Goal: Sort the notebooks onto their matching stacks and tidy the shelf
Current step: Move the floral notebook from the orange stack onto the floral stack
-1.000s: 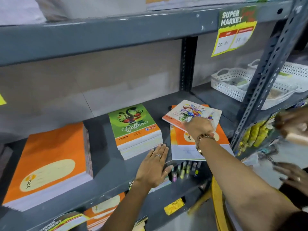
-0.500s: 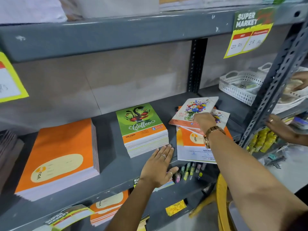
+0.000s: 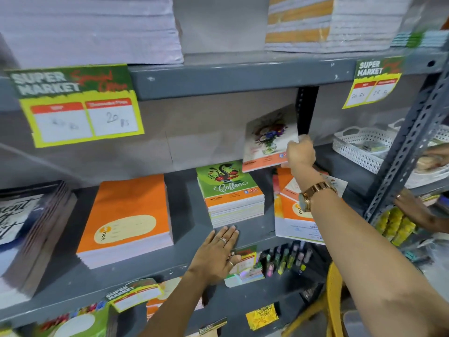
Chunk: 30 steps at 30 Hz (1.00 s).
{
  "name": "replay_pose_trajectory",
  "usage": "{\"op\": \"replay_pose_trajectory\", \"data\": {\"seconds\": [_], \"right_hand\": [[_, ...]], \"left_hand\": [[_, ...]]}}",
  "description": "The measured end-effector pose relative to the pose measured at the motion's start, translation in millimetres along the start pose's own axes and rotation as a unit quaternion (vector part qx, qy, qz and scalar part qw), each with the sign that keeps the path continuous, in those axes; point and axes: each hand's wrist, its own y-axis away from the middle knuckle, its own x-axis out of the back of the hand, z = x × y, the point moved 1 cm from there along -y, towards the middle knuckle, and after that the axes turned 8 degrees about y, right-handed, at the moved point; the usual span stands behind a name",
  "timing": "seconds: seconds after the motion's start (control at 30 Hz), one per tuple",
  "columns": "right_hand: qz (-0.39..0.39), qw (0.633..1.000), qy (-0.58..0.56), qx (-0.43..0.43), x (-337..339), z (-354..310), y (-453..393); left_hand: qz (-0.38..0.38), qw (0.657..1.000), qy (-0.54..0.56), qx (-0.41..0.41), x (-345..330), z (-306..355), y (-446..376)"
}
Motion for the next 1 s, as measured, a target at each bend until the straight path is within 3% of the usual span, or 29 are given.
{"op": "replay_pose_trajectory", "data": {"seconds": [0.17,0.3,0.4,0.53,0.7,1.0], "right_hand": [[-0.164,0.982,-0.076,-0.061,-35,-6,16],[-0.229,0.968,-0.049,-0.095,-67,9,31],[-0.223,0.971,0.044,-0.076,-71,22,37],[-0.196,0.948,0.250,0.035,-66,27,43],[-0.167,0.928,0.309,0.123,-60,29,47],[-0.073,0.941,0.327,0.040,-7,78,24]], "left_hand": [[0.009,1.000,0.020,0.018,5,-13,20],[0.008,0.999,0.030,0.025,5,-16,28],[0.004,0.999,0.033,0.031,4,-16,28],[0.010,0.999,0.023,0.033,0,-17,27],[0.011,0.999,0.026,0.033,-2,-13,22],[-0.004,0.999,0.046,-0.012,-1,18,-14]]}}
